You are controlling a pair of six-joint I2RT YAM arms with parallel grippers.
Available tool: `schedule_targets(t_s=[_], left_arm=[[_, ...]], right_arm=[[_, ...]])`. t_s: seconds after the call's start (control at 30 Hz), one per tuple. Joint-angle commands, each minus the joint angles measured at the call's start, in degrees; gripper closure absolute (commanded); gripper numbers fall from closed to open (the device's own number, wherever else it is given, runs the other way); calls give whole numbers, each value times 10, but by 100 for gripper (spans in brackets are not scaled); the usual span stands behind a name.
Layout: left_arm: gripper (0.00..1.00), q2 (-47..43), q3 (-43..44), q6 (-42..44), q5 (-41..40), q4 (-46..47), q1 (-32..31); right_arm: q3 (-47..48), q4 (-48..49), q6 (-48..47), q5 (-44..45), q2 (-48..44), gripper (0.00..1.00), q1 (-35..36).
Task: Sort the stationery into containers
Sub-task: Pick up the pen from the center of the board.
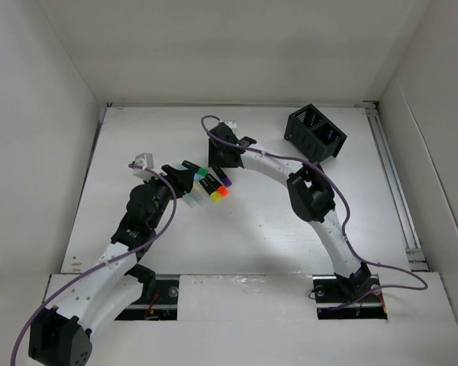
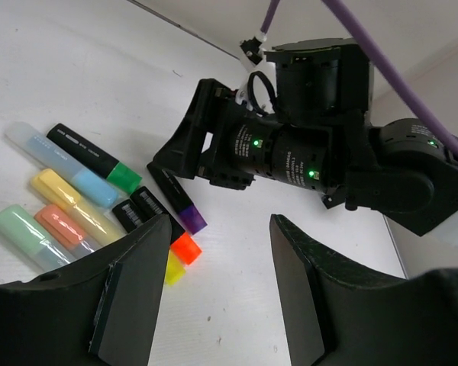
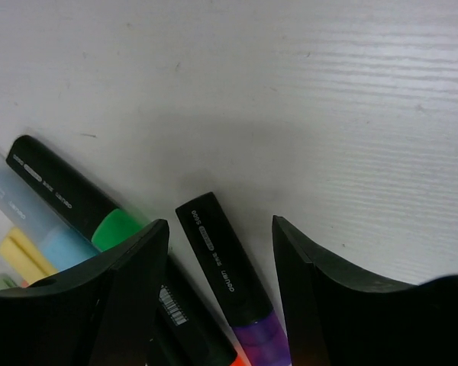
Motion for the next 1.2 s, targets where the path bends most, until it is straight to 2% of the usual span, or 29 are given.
schedule_targets(t_s=[0.0,0.17,0.33,0.43,0.57,0.67,0.73,0.8,0.87,0.9,0.97,1.1,1.13,1.17], left_arm=[[49,2,23,-4,10,26,-2],[48,2,23,-4,16,26,-2],[48,2,17,-4,16,26,-2],[48,2,17,-4,16,26,-2],[48,-4,17,-4,16,26,-2],[46,-4,17,-4,16,31,-2],[46,-4,17,-4,16,26,-2],[46,-4,17,-4,16,32,-2],[46,-4,17,-4,16,32,-2],[46,2,17,-4,16,32,-2],[46,2,17,-4,21,32,-2],[46,2,17,-4,21,32,-2],[46,2,17,-4,21,32,-2],[46,2,17,-4,21,32,-2]], right_arm=[[26,-29,-19,-39,15,38,4],[39,-37,-19,-46,28,40,4],[64,-52,-19,-33,50,51,4],[64,-52,-19,-2,50,57,4],[70,-68,-19,44,50,58,4],[67,-85,-25,77,44,66,4],[38,-85,-25,91,33,68,-2],[11,-71,-20,91,13,66,-9],[-20,-52,-14,71,1,56,-21],[-20,-52,-14,71,1,47,-21],[-20,-52,-14,58,1,46,-26],[-14,-52,-14,43,12,66,-38],[-9,-52,-14,34,12,78,-38],[-9,-52,-14,16,12,82,-43]])
